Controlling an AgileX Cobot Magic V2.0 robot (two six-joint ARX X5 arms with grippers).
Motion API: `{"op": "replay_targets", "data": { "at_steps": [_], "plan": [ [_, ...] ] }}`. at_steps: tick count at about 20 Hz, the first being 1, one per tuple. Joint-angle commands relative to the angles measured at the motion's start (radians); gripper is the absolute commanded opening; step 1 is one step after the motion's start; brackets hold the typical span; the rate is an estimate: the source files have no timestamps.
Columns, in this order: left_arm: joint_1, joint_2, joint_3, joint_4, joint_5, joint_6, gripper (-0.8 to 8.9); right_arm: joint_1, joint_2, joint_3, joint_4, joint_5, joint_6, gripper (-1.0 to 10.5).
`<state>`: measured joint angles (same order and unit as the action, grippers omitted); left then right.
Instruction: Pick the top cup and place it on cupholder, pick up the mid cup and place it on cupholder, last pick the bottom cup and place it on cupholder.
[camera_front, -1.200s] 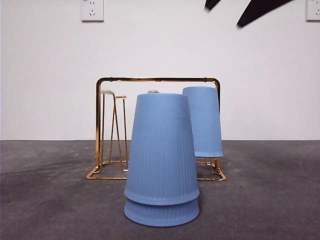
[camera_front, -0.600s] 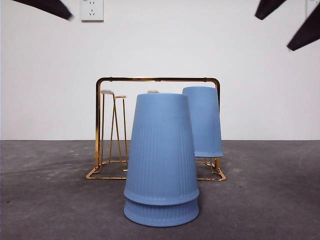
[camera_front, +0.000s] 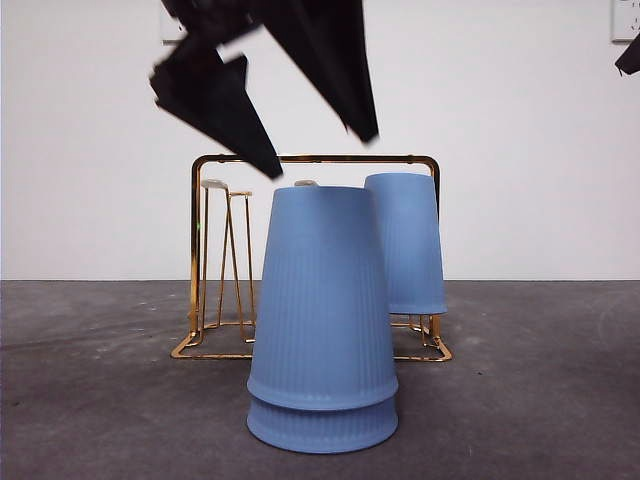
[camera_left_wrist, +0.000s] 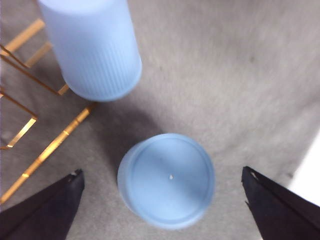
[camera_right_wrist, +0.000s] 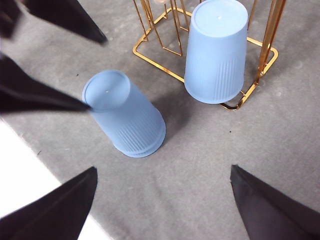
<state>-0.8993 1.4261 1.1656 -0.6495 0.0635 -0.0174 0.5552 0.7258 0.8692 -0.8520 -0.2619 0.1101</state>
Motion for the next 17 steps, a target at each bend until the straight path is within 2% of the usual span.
{"op": "replay_targets", "data": {
  "at_steps": [1,8,14,17],
  "plan": [
    [-0.021,0.043,0.021,0.02,-0.019,0.01,5.01,0.007,0.002,0.004,0.004,0.0,0.01,4.3],
    [-0.032,0.099,0.021,0.023,-0.023,0.01,4.81,0.007,0.002,0.004,-0.003,0.0,0.01,4.3],
    [-0.032,0.102,0.021,0.014,-0.023,0.01,3.25,0.007,0.002,0.004,-0.009,0.0,0.01,4.3],
    [-0.032,0.102,0.021,0.013,-0.023,0.009,3.01,0.007,0.002,0.004,-0.009,0.0,0.01,4.3]
  ]
}}
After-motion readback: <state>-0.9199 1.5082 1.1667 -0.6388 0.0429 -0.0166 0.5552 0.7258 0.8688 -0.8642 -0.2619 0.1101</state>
